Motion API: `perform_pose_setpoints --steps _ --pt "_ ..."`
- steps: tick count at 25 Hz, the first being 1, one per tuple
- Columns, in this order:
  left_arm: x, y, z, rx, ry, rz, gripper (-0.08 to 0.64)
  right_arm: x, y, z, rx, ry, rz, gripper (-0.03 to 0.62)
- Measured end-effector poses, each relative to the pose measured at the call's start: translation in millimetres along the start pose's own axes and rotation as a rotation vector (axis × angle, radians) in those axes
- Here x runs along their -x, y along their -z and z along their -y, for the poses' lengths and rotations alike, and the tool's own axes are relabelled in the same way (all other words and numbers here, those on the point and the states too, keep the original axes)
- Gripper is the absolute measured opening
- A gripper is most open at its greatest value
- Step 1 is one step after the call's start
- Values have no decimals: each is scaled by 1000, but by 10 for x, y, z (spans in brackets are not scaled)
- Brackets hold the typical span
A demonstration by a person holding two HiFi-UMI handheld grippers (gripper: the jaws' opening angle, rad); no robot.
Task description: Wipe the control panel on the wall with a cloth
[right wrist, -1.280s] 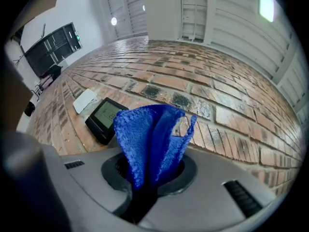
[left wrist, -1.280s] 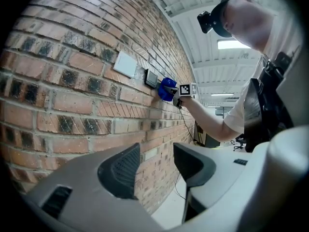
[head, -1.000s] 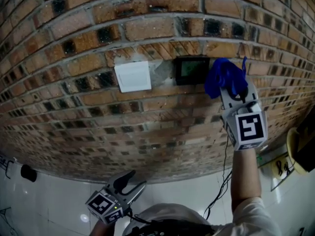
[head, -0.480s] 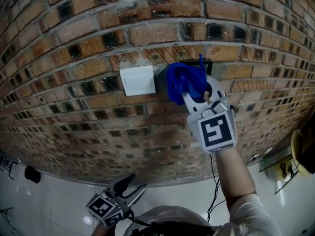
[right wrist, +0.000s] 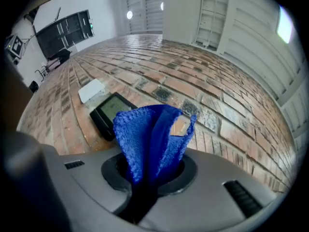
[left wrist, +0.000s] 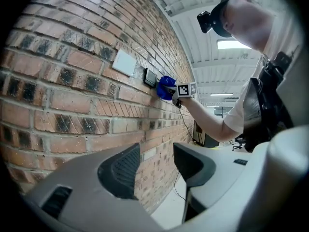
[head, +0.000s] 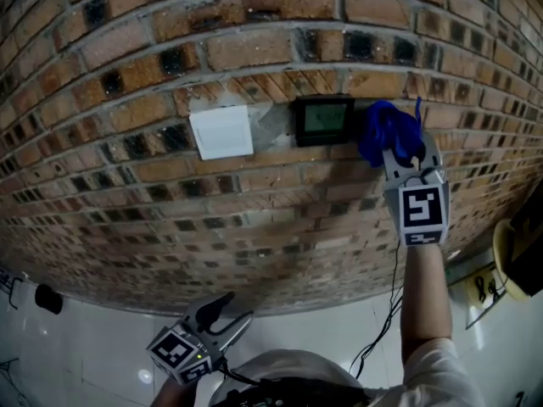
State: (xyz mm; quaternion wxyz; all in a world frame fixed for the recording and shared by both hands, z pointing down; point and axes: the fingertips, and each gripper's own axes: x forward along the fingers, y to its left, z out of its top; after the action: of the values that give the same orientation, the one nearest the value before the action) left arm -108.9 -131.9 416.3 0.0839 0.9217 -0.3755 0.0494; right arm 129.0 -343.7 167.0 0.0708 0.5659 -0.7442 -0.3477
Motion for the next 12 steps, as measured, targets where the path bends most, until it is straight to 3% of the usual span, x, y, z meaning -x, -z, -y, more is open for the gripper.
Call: perform_pose_setpoints --steps 3,6,12 --pt "-40 -23 18 5 4 8 206 11 131 81 -18 11 -15 92" --pt "-58 -59 31 11 4 23 206 75 19 31 -81 -4 16 91" --pt "27 13 -28 14 -12 3 206 116 -696 -587 -192 -178 174 91"
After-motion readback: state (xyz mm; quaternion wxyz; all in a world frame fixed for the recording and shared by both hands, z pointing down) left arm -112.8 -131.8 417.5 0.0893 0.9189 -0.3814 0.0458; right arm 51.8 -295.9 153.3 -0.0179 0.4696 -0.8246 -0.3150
